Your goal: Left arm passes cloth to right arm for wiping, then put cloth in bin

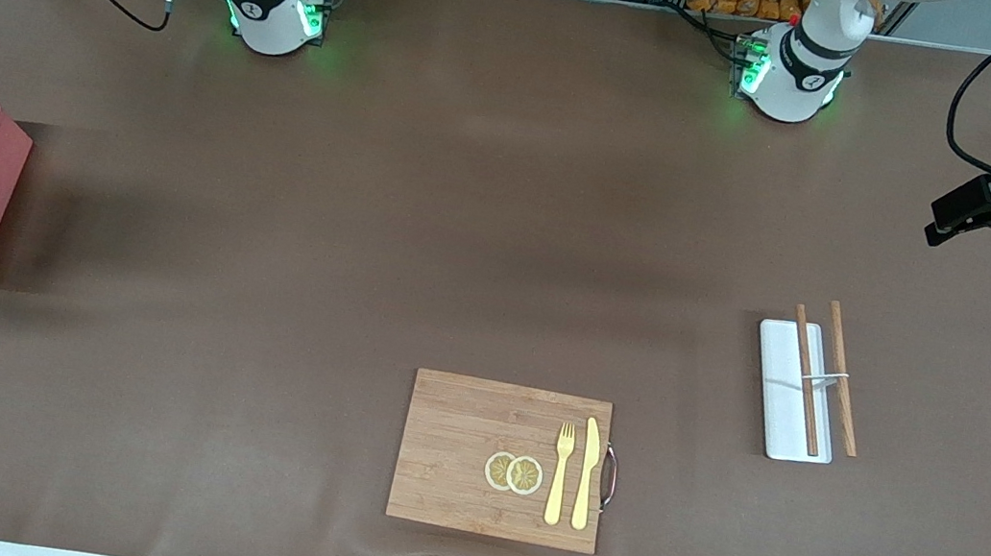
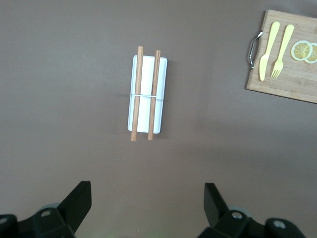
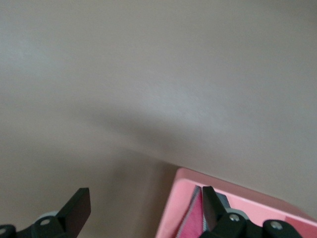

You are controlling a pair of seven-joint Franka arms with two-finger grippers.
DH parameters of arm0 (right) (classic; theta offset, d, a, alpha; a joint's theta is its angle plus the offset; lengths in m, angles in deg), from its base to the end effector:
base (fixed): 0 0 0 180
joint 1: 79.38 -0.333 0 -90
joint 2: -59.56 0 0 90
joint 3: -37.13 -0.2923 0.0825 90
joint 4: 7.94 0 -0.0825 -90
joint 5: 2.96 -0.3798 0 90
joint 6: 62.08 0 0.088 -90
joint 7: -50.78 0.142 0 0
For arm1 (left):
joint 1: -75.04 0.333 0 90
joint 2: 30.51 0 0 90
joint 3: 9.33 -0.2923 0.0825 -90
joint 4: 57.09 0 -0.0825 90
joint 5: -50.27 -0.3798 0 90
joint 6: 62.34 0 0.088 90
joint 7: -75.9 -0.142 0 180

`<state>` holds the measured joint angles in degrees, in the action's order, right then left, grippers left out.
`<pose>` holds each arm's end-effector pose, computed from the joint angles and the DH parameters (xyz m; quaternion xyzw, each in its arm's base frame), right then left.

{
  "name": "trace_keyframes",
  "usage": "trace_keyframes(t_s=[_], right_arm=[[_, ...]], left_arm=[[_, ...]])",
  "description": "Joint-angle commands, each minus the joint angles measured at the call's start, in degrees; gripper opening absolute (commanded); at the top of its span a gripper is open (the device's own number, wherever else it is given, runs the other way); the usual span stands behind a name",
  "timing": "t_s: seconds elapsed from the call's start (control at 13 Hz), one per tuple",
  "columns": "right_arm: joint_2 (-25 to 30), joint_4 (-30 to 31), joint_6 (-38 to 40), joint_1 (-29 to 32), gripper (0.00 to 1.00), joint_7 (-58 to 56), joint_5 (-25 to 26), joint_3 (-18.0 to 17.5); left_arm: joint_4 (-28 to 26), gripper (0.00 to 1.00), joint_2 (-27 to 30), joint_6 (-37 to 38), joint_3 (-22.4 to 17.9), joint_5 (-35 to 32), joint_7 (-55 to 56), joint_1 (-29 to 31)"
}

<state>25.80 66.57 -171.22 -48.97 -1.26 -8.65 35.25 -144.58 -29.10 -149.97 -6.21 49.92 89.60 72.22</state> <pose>0.6249 -0.3326 0.3496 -0.9811 -0.1850 -0.0422 0.0378 0.5375 -0.0554 0.5959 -0.9976 -0.0678 -0.0139 0.0014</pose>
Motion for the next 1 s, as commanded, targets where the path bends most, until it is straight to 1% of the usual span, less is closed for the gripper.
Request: trace_keyframes(t_s=[0.0, 0.15, 0.38, 0.69, 0.92], right_arm=[[2.55, 0.99, 5.22, -4.64, 1.00, 3.76, 2.08, 0.29], [2.82, 1.34, 7.08, -8.33, 1.00, 11.92, 2.09, 0.20], [2.91, 2.39, 8.23, -13.25, 1.00, 23.34, 2.00, 0.20], [6.59, 6.25, 8.50, -21.33, 1.00, 47.14, 2.00, 0.20], [11.24, 10.20, 8.41, -27.31, 1.00, 60.08, 2.09, 0.20]], left_arm=[[-4.27, 1.00, 3.42, -2.28, 1.00, -1.32, 0.71, 0.54], [-4.18, 1.00, 3.42, -2.28, 2.14, -1.41, 0.98, 0.54], [-4.01, 1.00, 3.34, -1.93, 2.23, -1.50, 0.89, -0.07], [-4.09, 1.00, 2.37, -2.11, 2.23, -1.59, -0.43, 0.19], [-4.10, 1.00, 2.37, -2.46, 2.15, -1.50, -0.78, 0.36]])
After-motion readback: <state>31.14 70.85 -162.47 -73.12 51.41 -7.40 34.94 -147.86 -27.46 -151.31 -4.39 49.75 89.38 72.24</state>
